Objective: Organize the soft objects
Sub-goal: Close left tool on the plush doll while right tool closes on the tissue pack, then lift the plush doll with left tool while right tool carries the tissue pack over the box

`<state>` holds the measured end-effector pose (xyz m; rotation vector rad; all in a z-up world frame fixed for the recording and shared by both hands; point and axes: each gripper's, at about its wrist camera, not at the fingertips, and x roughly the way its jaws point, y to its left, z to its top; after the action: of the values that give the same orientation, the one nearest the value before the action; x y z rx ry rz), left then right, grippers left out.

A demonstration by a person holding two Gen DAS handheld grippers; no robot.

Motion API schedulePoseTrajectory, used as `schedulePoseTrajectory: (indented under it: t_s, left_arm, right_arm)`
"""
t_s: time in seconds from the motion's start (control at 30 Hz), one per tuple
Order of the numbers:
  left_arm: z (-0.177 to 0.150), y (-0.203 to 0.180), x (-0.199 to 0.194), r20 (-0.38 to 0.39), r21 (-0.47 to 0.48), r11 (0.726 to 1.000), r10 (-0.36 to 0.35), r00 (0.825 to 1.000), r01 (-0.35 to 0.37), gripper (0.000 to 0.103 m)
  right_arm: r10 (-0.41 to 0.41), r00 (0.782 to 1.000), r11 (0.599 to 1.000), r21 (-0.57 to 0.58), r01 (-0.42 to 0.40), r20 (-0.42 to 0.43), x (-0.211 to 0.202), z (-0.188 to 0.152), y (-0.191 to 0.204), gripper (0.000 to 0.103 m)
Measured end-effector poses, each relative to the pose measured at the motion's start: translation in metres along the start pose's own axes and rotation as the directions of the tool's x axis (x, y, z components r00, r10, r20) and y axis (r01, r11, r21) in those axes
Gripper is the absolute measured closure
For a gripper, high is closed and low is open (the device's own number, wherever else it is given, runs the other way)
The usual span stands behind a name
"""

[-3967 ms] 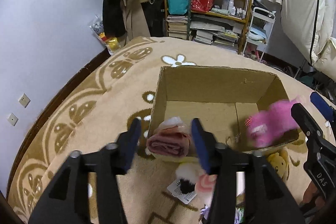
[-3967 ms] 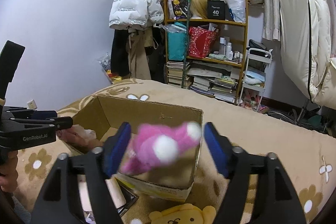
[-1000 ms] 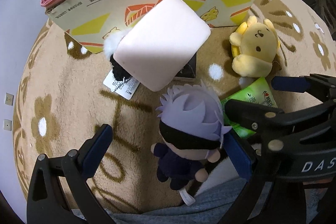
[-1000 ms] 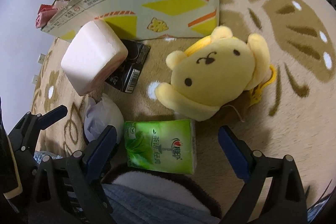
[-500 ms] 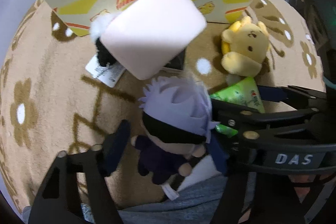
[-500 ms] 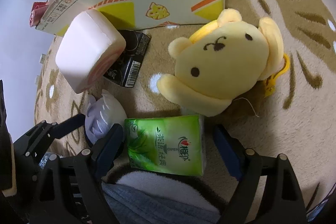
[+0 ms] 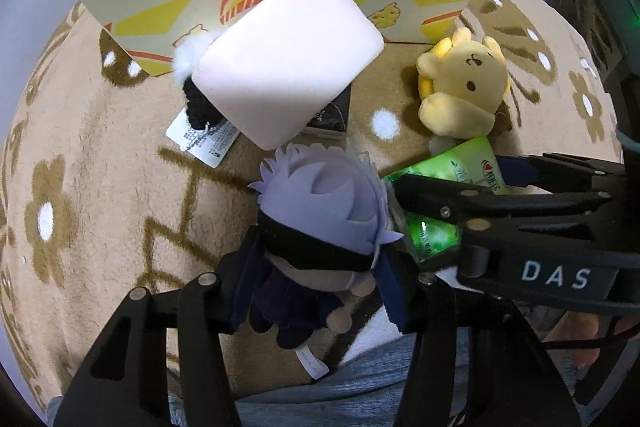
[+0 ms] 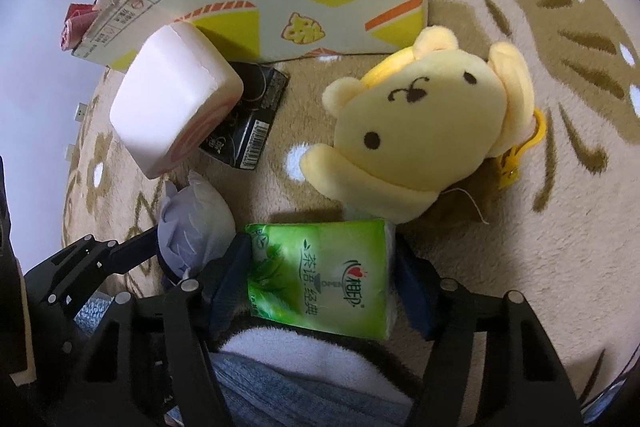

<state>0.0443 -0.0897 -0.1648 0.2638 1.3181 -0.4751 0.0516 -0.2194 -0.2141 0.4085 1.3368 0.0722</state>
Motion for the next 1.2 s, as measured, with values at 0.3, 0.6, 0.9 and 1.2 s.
schedulePoseTrajectory:
  t_s: [0.3,0.6,0.9,1.2]
  left_arm:
    - [-0.010,0.013,-0.020,0.048,-0.023,0.997,0.074,0.996,-0.073,0.052]
    - [-0.015,0.029,-0.068,0.225,-0.111,0.985,0.157,0.962,-0.134,0.052]
    - [-0.018,0.028,-0.115,0.442,-0.169,0.969,0.236,0.865,-0.178,0.052]
    - [-0.018,0.030,-0.153,0.578,-0.195,0.955,0.296,0.761,-0.223,0.052]
  right_arm:
    - [0.004,0.994,0.999,-0.051,0.001,0.108,-0.026,-0.004,0.009,0.032]
    - [-0.008,0.936,0.992,-0.116,0.052,0.353,-0.082,-0.012,0.022,0.034]
    - [-0.003,0.807,0.979,-0.162,0.122,0.591,-0.129,-0.024,0.039,0.034]
    - [-0.018,0.689,0.958,-0.184,0.219,0.724,-0.155,-0.020,0.060,0.034]
